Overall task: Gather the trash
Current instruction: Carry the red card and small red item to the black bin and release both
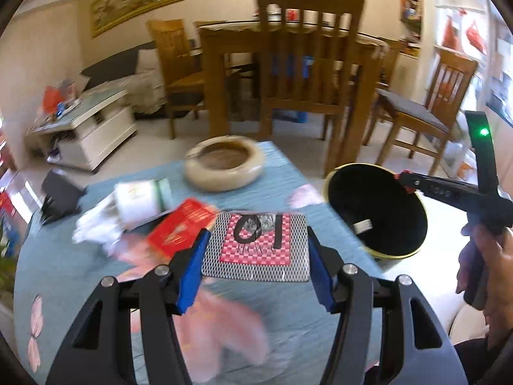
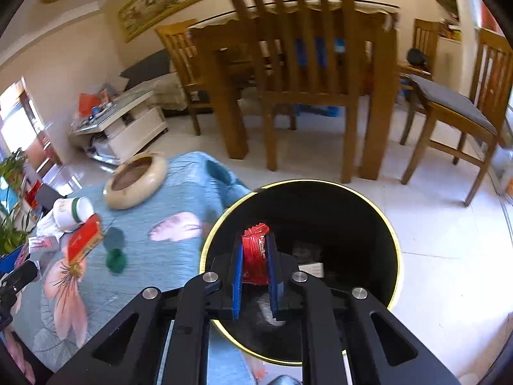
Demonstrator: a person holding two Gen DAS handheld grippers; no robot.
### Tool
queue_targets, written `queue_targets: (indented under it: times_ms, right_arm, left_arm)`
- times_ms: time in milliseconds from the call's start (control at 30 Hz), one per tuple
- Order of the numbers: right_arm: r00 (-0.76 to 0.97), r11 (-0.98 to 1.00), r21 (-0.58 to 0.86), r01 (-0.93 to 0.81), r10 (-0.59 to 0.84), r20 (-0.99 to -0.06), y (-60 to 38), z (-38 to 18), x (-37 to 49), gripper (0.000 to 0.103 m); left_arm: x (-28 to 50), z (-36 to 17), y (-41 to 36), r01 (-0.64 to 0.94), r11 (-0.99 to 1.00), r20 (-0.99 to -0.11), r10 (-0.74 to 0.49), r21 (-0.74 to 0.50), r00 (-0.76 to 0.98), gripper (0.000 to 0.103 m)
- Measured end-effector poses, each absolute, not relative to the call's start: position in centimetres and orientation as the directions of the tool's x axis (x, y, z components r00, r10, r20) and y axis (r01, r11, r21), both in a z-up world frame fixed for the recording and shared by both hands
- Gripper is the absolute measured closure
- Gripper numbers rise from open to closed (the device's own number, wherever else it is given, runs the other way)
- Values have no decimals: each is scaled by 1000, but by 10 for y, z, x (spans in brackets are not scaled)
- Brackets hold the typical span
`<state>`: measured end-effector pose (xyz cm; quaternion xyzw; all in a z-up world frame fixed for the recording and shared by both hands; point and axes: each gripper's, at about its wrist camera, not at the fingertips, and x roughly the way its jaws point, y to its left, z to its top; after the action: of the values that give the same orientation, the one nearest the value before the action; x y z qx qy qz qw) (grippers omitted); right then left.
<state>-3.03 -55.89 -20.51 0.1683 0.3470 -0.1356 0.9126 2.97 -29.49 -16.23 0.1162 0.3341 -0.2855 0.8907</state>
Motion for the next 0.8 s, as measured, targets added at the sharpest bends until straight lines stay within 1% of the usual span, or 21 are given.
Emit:
queue_targets:
  times_ms: [133, 333, 367, 400, 433, 467, 533, 633, 700, 800]
  right_arm:
    - [743, 902, 223, 370, -143, -653, -566, -198, -37, 90]
    - [735, 884, 253, 394, -138, -664, -583, -205, -33, 90]
    - [726, 874, 261, 410, -140, -673, -589, -210, -31, 85]
    - [711, 863, 263, 432, -147, -688, -594, -215, -29, 65]
    - [692, 851, 262, 455, -153, -705, -599, -220, -27, 47]
    - [683, 836, 272, 476, -156, -713, -605, -225, -26, 25]
    - [688, 824, 294, 485, -153, -709, -612, -226, -27, 30]
    - [721, 808, 319, 496, -178, -670, -613, -214, -34, 29]
    - [733, 801, 316, 509, -210, -647, -614, -206, -40, 21]
    - [756, 781, 344, 522, -237, -610, -618, -196, -51, 19]
  left_arm:
    - [21, -162, -334, 628, 778, -660, -452, 37, 600, 45]
    - [22, -169, -371, 658, 751, -665, -465, 53, 584, 45]
    - [22, -171, -375, 662, 748, -666, -467, 54, 582, 45]
    - [21, -172, -377, 665, 745, -666, -468, 56, 580, 45]
    - [20, -173, -382, 669, 741, -668, -468, 61, 579, 45]
    - [20, -174, -385, 672, 738, -669, -468, 63, 577, 45]
    - [19, -177, -390, 676, 734, -671, -469, 65, 574, 45]
    - [18, -180, -396, 682, 728, -674, -471, 68, 570, 45]
    - [18, -181, -398, 684, 726, -675, -470, 73, 570, 45]
    - [19, -183, -403, 687, 722, -677, -466, 81, 569, 45]
